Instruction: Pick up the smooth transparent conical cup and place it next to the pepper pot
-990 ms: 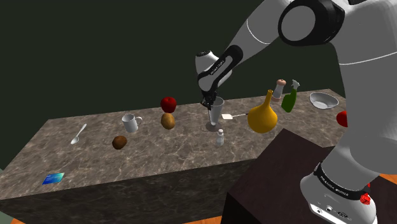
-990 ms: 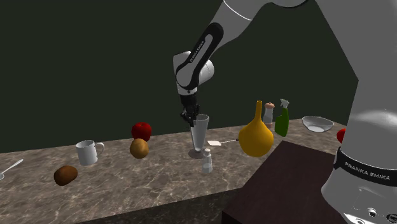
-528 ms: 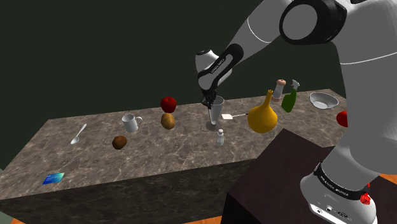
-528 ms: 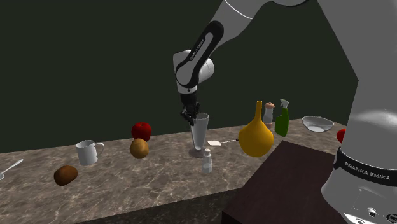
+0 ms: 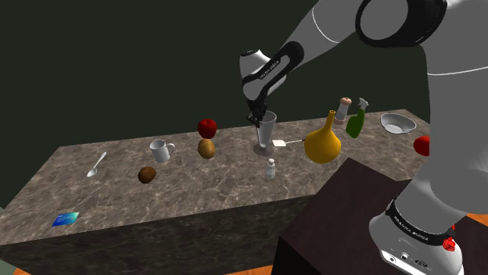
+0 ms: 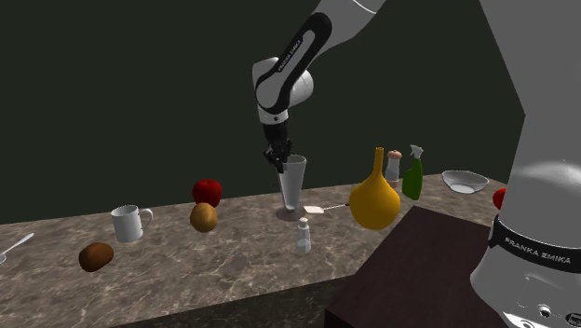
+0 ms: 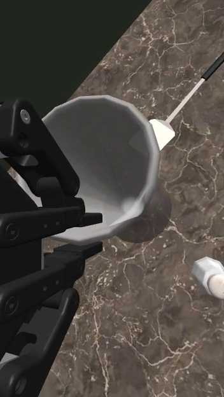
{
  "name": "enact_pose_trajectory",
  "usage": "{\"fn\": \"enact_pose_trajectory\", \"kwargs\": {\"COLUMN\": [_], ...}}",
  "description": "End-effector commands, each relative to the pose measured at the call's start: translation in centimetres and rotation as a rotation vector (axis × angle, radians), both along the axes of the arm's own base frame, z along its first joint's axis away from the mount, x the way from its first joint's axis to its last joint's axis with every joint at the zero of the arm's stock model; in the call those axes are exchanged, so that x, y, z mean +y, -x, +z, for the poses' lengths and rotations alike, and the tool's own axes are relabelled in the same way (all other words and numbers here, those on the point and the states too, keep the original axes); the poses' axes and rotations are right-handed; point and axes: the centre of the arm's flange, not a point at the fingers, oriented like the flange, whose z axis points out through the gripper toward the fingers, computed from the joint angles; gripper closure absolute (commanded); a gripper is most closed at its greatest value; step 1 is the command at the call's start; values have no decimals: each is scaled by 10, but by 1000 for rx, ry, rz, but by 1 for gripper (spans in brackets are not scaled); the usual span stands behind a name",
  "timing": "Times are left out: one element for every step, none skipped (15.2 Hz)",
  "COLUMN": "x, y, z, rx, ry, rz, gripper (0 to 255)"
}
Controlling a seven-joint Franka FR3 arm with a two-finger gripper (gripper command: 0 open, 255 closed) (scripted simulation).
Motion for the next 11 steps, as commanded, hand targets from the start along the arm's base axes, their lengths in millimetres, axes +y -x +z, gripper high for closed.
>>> {"fn": "enact_pose_trajectory", "kwargs": {"x": [-2,-2,-2,-2,-2,-2,-2,-2,-2,-2,-2], "y": [0,0,0,0,0,0,0,0,0,0,0], "z": [10,16,21,26,32,37,42,47,53,58,63], "rx": [0,0,0,0,0,0,0,0,0,0,0], "ry": [0,0,0,0,0,0,0,0,0,0,0], "rz": [0,0,0,0,0,0,0,0,0,0,0], "gripper": [255,255,255,255,255,255,255,255,255,255,255]}}
